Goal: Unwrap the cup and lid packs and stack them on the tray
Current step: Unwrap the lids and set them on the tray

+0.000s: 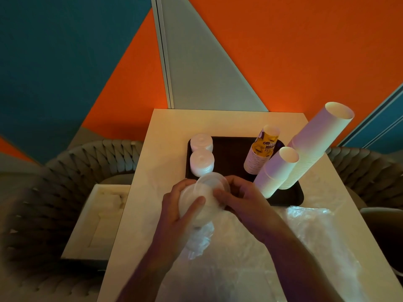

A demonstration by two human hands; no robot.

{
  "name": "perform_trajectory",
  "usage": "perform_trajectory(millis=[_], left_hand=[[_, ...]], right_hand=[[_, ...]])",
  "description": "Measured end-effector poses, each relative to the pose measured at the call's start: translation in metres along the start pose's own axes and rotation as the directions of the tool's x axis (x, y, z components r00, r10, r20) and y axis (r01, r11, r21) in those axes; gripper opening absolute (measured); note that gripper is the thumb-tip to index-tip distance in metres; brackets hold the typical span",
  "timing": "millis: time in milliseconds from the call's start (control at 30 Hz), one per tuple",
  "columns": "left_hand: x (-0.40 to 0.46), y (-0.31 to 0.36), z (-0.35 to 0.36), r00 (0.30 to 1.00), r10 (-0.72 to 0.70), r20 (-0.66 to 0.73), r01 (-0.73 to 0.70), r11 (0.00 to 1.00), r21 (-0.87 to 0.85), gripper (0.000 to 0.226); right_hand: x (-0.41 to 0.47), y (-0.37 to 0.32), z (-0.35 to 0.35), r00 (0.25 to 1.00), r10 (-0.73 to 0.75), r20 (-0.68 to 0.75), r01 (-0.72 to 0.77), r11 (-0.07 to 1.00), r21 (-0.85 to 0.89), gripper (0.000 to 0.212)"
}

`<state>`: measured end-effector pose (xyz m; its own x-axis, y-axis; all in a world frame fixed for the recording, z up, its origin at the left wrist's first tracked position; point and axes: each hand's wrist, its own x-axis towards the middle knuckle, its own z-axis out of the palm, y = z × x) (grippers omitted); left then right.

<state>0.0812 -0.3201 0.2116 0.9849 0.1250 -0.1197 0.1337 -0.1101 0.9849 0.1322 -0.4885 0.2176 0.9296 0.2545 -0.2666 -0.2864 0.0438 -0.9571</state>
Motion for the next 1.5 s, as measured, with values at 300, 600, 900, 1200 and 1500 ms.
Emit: perform_trajectory(millis=[300, 600, 900, 1200, 1500], left_hand=[[0.001, -0.016, -0.010, 0.995, -0.084, -0.047, 0.086, 0.995, 0.049, 0.031], [0.000, -0.028, -0.022, 0.988, -0.129, -0.082, 0.134, 0.989, 0.060, 0.032], [-0.003, -0.031, -0.032, 0.982, -0.157, -0.109, 0.162, 0.986, 0.036, 0.043], [-0.005, -0.029, -0.034, 0.984, -0.155, -0.090, 0.158, 0.987, 0.026, 0.035], [-0.007, -0.025, -0.029, 0.987, -0.137, -0.081, 0.140, 0.989, 0.039, 0.028]], right_hand=[[0.036, 0.048, -0.025, 0.963, 0.127, -0.237, -0.076, 0.974, 0.216, 0.021], [0.099, 0.128, -0.069, 0.920, -0.373, -0.123, 0.113, 0.552, -0.826, 0.031], [0.100, 0.153, -0.058, 0.954, -0.287, -0.080, 0.047, 0.409, -0.911, 0.043], [0.096, 0.142, -0.053, 0.963, -0.228, -0.144, -0.055, 0.357, -0.933, 0.045], [0.055, 0.052, -0.007, 0.968, -0.171, -0.183, 0.056, 0.861, -0.505, 0.013]])
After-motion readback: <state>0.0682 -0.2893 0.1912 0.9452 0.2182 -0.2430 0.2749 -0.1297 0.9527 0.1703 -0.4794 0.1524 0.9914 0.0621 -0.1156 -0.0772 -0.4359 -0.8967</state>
